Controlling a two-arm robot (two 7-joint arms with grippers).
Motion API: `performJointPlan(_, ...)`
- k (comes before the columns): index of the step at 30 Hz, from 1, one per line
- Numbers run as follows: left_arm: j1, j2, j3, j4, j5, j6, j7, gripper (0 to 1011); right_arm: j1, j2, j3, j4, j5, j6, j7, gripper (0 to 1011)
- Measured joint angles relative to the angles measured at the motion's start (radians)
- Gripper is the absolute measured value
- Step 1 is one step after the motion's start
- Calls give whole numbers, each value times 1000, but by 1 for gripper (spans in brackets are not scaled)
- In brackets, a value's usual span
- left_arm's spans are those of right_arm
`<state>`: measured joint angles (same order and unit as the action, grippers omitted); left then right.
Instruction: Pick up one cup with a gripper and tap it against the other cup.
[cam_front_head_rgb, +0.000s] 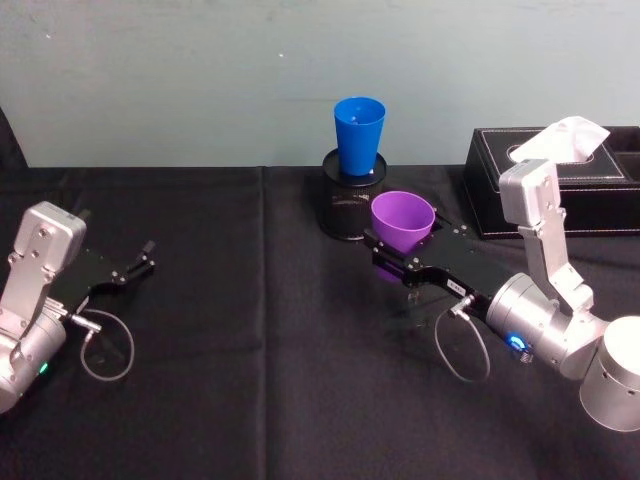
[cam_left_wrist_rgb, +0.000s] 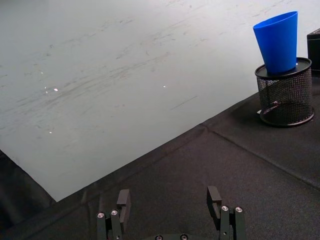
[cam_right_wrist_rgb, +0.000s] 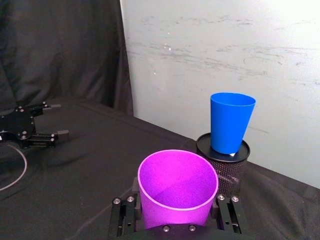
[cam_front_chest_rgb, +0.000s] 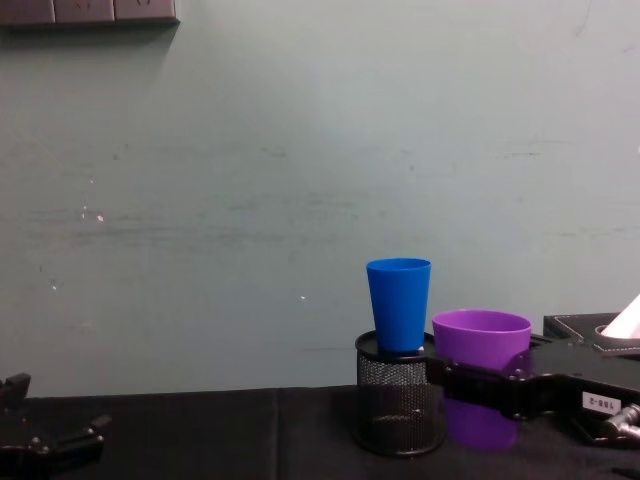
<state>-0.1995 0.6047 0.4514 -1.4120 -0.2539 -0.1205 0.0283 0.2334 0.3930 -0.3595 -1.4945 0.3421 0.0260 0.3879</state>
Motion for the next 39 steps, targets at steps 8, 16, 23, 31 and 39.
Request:
performJointPlan(8,0,0,0,0,0,0,0,1000,0,0,0,0,0,0,0,736)
performJointPlan(16,0,0,0,0,0,0,0,1000,0,0,0,0,0,0,0,736)
performJointPlan(23,0,0,0,0,0,0,0,1000,0,0,0,0,0,0,0,736)
performJointPlan(31,0,0,0,0,0,0,0,1000,0,0,0,0,0,0,0,736)
performJointPlan(39,0,0,0,0,0,0,0,1000,0,0,0,0,0,0,0,736)
